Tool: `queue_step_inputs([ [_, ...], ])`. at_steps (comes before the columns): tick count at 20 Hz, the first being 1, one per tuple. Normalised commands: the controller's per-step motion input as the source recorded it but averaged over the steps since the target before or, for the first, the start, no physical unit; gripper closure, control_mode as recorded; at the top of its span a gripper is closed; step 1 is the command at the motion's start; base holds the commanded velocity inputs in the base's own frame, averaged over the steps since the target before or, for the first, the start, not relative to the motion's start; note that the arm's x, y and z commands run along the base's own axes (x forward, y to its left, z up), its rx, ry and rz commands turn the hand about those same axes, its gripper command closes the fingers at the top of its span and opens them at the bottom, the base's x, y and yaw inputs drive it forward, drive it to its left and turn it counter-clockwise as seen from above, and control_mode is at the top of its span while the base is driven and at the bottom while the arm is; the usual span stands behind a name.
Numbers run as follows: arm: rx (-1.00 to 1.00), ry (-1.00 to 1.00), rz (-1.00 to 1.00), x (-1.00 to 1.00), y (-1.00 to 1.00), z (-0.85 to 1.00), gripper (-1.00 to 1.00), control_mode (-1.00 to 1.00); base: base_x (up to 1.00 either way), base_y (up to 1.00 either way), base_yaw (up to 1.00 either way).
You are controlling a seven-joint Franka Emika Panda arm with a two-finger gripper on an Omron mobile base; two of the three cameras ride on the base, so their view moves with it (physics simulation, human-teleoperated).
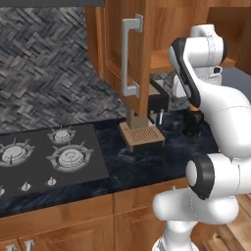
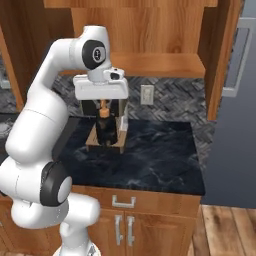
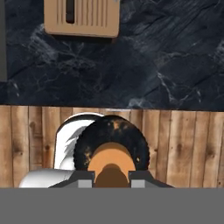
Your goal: Pick up the soap dispenser and soap dispenser from the sink, and place them back in the cabinet, and close the cabinet doors.
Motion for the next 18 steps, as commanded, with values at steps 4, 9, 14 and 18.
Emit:
queue_step_inputs([
  [4, 0.0, 0.0, 0.0, 0.0, 0.0, 0.0, 1.0, 1.0, 0.54, -0.22, 0.0],
  [9, 0.0, 0.0, 0.0, 0.0, 0.0, 0.0, 1.0, 1.0, 0.35, -0.33, 0.0],
  [14, 0.0, 0.0, 0.0, 0.0, 0.0, 0.0, 1.0, 1.0, 0.24, -0.39, 0.0],
  [18, 0.0, 0.0, 0.0, 0.0, 0.0, 0.0, 1.0, 1.0, 0.37, -0.26, 0.05],
])
